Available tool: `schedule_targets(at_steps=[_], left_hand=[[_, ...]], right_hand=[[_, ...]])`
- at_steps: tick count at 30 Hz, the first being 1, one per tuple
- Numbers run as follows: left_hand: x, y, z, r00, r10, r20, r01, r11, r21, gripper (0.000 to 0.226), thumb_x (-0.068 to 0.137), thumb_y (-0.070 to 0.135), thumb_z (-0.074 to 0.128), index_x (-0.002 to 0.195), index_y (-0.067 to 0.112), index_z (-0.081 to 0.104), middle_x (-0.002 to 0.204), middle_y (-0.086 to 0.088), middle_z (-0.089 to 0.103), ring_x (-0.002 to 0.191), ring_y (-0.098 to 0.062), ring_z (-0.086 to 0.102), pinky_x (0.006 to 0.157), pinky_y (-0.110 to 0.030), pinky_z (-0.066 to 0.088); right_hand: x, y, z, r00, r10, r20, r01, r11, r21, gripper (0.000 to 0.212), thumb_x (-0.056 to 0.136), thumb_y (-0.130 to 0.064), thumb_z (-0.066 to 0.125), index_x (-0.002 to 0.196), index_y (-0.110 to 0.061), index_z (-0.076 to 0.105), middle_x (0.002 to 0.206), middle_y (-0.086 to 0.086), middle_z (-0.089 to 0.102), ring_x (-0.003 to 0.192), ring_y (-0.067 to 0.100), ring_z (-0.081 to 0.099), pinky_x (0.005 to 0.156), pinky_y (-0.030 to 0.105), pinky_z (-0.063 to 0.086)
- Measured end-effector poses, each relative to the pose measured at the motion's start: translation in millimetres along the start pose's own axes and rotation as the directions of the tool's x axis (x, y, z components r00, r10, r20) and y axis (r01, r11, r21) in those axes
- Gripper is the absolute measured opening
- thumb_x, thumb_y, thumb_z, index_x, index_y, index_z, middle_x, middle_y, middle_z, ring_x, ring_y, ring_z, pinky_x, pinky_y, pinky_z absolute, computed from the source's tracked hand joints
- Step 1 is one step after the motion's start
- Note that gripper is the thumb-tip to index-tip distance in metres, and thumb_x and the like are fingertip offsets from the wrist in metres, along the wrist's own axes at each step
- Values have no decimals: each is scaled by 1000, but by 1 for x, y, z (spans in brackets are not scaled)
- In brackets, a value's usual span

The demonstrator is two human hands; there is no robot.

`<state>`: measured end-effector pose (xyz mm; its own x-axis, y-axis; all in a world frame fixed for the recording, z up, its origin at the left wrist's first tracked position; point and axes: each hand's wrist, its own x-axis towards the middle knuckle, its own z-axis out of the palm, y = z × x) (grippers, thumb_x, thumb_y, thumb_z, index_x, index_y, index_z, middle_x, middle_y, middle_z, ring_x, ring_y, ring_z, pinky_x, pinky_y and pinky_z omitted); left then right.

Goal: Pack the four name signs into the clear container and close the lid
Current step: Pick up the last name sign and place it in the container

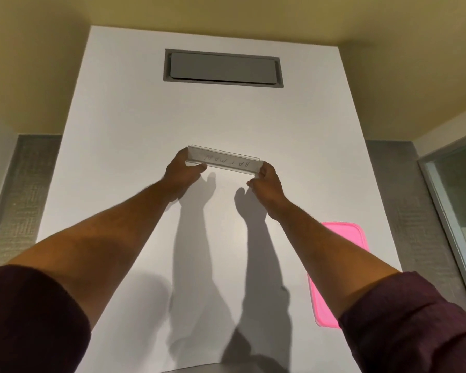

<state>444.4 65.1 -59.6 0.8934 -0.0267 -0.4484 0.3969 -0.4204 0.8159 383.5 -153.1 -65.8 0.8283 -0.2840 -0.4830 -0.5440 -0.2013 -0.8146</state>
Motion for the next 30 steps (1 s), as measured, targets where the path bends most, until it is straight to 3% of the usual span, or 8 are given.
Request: schedule_targets(at_steps=[2,5,8,10,13,19,25,30], left_hand=[[-7,1,-2,1000,-9,7,10,998,-65,44,86,23,70,128,30,59,121,3,68,85,-1,64,67,-10,50],[-26,5,-4,1000,-1,1,1,991,-132,35,83,21,69,111,42,66,115,6,70,107,-17,67,94,-37,56],[-53,8,-7,999,-2,-49,-9,974,-226,39,76,18,70,90,54,68,100,16,73,99,-17,68,92,-41,55],[-73,4,-10,994,-44,-95,12,950,-312,44,72,16,70,107,41,71,106,8,75,92,-20,67,84,-36,51],[-101,-6,-15,990,-79,-115,28,919,-392,47,74,9,68,120,22,69,114,-8,74,104,-29,70,95,-41,53],[-168,-25,-26,988,-60,-143,8,941,-339,37,80,6,67,108,29,74,104,2,76,102,-23,71,100,-49,54],[-232,-36,-29,976,-123,-182,16,866,-499,40,86,3,68,121,20,69,124,-2,68,111,-22,66,103,-44,51],[-285,-34,-16,970,-176,-167,1,690,-724,74,84,6,77,147,23,41,137,0,47,118,-24,60,98,-45,53]], right_hand=[[-5,-1,0,1000,18,1,-18,1000,5,60,78,1,53,133,-23,52,123,-3,66,110,22,64,85,37,55],[-20,0,-1,999,10,-38,-10,1000,5,60,79,2,47,133,-22,53,123,-3,67,108,20,65,79,29,53],[-40,4,-3,992,16,-129,-10,999,48,47,84,-1,50,128,-17,57,120,1,70,107,19,67,89,34,56],[-58,11,-4,981,42,-191,-22,994,104,31,89,-5,58,119,-12,58,116,6,70,101,20,67,92,41,57],[-89,20,-6,975,92,-201,-43,971,236,17,92,-10,66,106,-9,57,109,16,65,88,25,67,83,49,62],[-155,36,-11,981,159,-115,-94,895,435,16,94,-11,68,100,-12,53,103,22,69,86,34,74,51,21,53],[-219,49,-14,995,98,-30,-70,857,510,7,96,-1,63,97,-4,57,98,20,69,77,24,75,74,32,64],[-270,56,-10,997,80,15,-74,816,573,12,99,2,59,109,6,54,116,30,66,106,43,70,91,42,59]])
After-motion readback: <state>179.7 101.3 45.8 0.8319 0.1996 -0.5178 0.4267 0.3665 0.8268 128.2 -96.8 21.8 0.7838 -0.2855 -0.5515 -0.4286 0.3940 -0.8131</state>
